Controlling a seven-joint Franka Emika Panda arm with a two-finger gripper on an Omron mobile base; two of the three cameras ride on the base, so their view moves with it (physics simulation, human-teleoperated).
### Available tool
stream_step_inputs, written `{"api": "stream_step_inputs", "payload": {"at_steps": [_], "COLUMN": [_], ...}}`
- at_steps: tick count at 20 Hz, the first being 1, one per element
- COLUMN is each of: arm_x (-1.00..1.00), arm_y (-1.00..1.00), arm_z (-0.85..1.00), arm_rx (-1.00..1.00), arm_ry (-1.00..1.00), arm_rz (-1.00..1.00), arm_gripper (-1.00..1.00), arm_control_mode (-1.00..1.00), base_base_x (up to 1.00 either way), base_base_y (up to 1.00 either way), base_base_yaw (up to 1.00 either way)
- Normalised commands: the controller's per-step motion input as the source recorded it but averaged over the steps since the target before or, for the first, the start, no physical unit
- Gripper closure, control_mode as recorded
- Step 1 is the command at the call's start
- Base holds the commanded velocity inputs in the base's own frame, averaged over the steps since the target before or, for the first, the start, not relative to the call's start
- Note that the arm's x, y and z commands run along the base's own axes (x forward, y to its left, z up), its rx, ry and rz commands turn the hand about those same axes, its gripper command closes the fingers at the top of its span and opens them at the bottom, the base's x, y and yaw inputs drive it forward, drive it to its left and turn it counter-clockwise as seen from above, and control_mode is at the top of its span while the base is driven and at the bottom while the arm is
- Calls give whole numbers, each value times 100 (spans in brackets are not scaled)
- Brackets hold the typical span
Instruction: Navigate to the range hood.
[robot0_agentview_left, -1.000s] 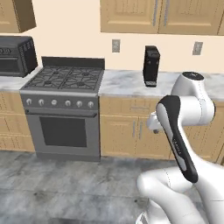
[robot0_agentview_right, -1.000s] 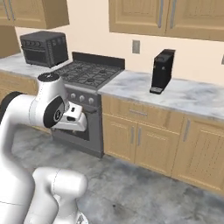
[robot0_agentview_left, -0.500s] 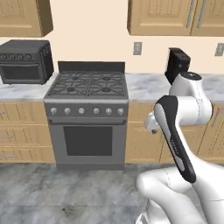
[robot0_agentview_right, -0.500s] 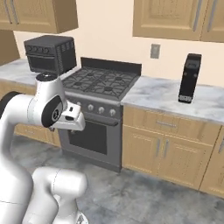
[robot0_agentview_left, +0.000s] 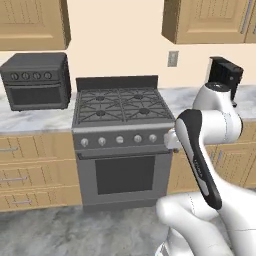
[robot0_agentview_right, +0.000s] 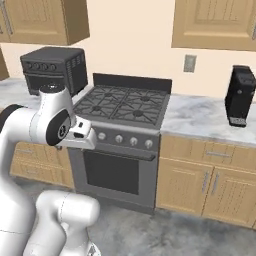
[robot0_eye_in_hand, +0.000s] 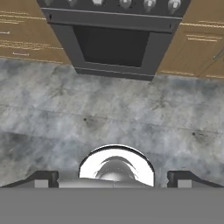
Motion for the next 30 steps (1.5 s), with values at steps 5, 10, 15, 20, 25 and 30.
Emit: {"api": "stream_step_inputs", "payload": {"at_steps": [5,10,15,20,25,30], "arm_x": [0,0,0,0,0,0], "arm_y": [0,0,0,0,0,0], "arm_z": [0,0,0,0,0,0], "arm_rx": [0,0,0,0,0,0], "arm_ry": [0,0,0,0,0,0], "arm_rz": [0,0,0,0,0,0], "arm_gripper": [-100,-100,-100,-100,-100,-100], "arm_control_mode": [100,100,100,100,100,100], "base_base_x": [73,68,70,68,53,11], "base_base_y": [66,41,6,0,0,-6], "base_base_yaw": [-22,-14,-1,0,0,0]}}
